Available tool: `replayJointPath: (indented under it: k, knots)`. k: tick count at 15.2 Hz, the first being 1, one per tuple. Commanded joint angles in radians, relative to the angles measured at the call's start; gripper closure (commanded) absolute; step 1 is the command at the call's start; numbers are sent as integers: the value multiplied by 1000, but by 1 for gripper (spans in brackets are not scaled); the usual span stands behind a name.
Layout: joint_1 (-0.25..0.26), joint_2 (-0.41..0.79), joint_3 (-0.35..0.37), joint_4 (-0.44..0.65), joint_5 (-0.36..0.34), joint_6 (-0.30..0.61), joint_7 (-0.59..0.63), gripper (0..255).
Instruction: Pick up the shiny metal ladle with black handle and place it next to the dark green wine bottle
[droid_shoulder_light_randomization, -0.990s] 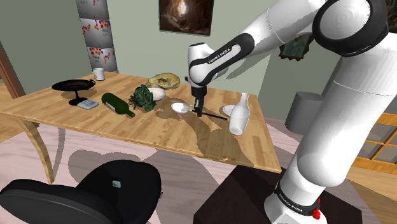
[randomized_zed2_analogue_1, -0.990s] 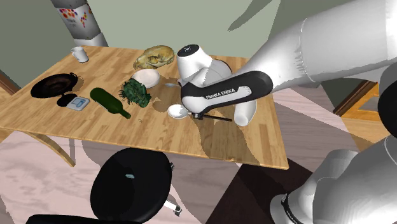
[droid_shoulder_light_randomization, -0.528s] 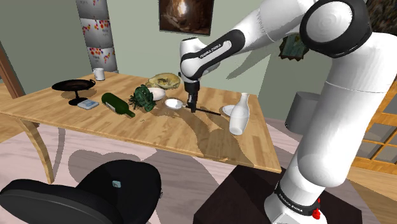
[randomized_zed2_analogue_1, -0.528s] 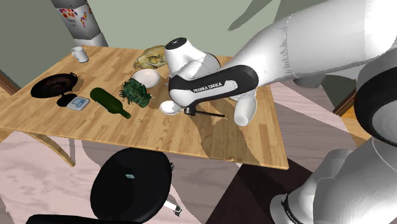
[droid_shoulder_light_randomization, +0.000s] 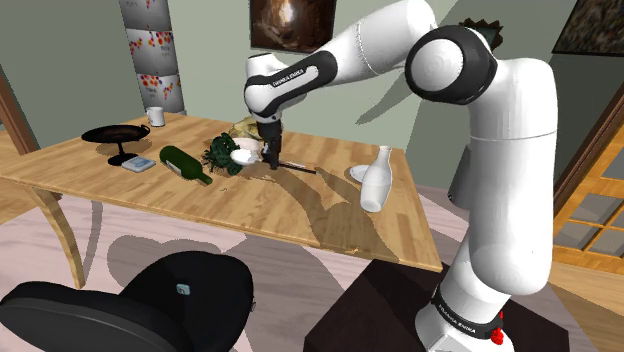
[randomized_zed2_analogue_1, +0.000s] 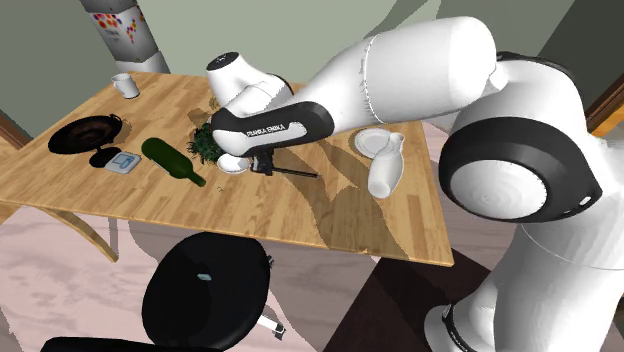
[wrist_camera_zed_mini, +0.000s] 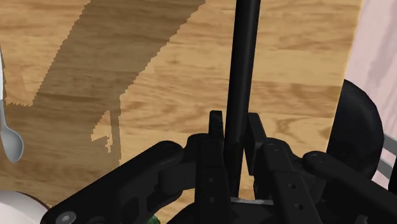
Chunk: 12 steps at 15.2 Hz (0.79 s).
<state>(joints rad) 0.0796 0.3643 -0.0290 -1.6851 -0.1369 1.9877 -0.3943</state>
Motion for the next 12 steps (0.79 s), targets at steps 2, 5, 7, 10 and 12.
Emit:
replayJointPath:
  k: [2, 5, 7, 10, 12]
  knots:
    - [15, 118, 8, 182, 5, -66, 13, 255]
    - [29, 260, 13, 411, 9, -155, 21, 255]
    - [29, 266, 13, 393, 9, -132, 24, 255]
    - [29, 276, 12, 369, 8, -98, 28, 255]
    - [29, 284, 12, 355, 7, -76, 31, 255]
